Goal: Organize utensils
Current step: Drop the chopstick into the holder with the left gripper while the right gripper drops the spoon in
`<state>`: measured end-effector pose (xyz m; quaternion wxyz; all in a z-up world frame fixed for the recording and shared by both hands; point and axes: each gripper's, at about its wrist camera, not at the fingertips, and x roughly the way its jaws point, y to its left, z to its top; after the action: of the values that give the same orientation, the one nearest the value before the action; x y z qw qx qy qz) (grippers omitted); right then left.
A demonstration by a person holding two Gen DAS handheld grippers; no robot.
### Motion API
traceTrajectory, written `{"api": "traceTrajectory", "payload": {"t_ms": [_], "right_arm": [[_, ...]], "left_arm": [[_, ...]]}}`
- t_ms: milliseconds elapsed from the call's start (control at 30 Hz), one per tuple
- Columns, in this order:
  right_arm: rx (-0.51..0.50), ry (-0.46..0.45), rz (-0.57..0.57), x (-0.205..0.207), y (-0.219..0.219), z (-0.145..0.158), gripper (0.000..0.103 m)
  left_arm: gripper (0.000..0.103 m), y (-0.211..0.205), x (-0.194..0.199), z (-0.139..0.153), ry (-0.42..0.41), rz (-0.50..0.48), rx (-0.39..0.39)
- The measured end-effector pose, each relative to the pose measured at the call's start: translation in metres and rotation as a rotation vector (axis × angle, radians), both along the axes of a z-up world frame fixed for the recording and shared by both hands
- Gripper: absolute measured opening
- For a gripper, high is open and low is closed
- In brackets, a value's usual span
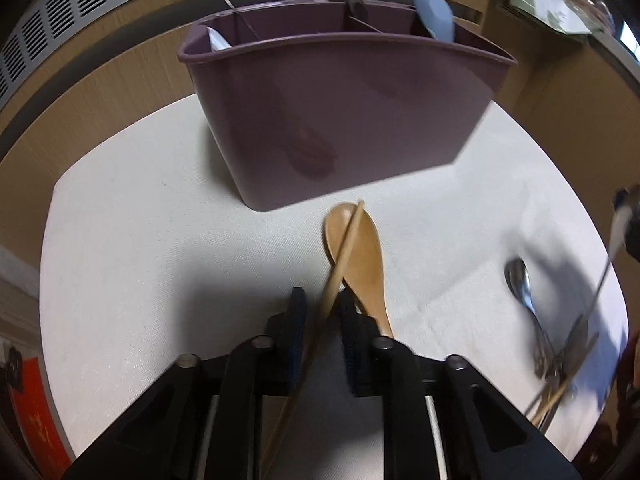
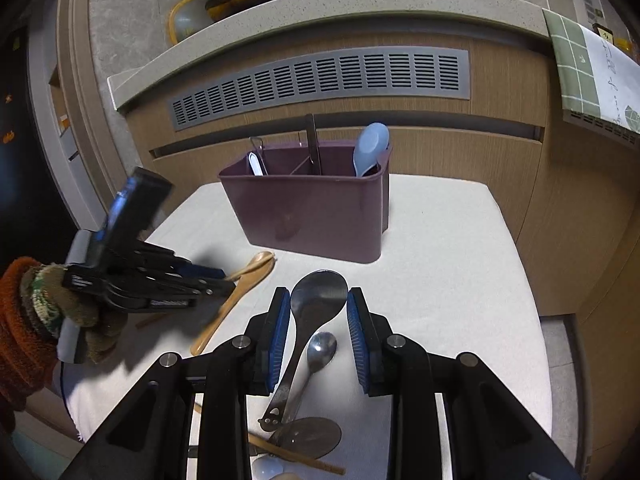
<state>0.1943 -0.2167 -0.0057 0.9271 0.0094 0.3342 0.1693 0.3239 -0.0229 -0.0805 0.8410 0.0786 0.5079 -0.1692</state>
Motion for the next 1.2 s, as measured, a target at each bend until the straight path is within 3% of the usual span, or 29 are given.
{"api": "traceTrajectory", "payload": {"t_ms": [67, 167, 367, 533, 733, 833, 933, 1000, 1067, 1200], "right_arm": [[-0.006, -0.013, 0.003, 0.0, 0.002, 0.002, 0.026], [-0.005, -0.034, 0.002, -0.001, 0.002, 0.008, 0.026], [-0.009, -0.051, -0.01, 0.0, 0.0, 0.013, 0.026], [-0.01, -0.044, 0.005, 0.0, 0.005, 0.016, 0.026], [-0.06, -0.006, -0.004, 0.006, 0.007, 0.011, 0.026], [-0.06, 0.003, -0.022, 0.01, 0.003, 0.011, 0.026], [-0.085, -0.118, -0.048, 0.013, 0.001, 0.048, 0.026], [-0.087, -0.244, -0.07, 0.016, -0.001, 0.093, 0.026], [-0.073, -0.376, -0.092, 0.023, -0.002, 0.141, 0.026], [-0.069, -0.457, -0.118, 0.051, 0.001, 0.181, 0.026]], "left_arm": [[0.006, 0.002, -0.001, 0.004, -0.014, 0.031, -0.034], [0.006, 0.012, -0.015, 0.027, -0.055, 0.084, -0.171], [0.006, 0.027, -0.073, 0.087, -0.265, 0.126, -0.369], [0.006, 0.032, -0.098, 0.112, -0.41, 0.175, -0.377], [0.006, 0.054, -0.106, 0.109, -0.429, 0.236, -0.403], [0.006, 0.062, -0.104, 0.119, -0.453, 0.266, -0.463], [0.006, 0.067, -0.1, 0.169, -0.601, 0.261, -0.553], [0.006, 0.067, -0.095, 0.207, -0.725, 0.234, -0.598], [0.006, 0.064, -0.084, 0.237, -0.824, 0.236, -0.591], [0.006, 0.057, -0.048, 0.253, -0.897, 0.258, -0.594]]}}
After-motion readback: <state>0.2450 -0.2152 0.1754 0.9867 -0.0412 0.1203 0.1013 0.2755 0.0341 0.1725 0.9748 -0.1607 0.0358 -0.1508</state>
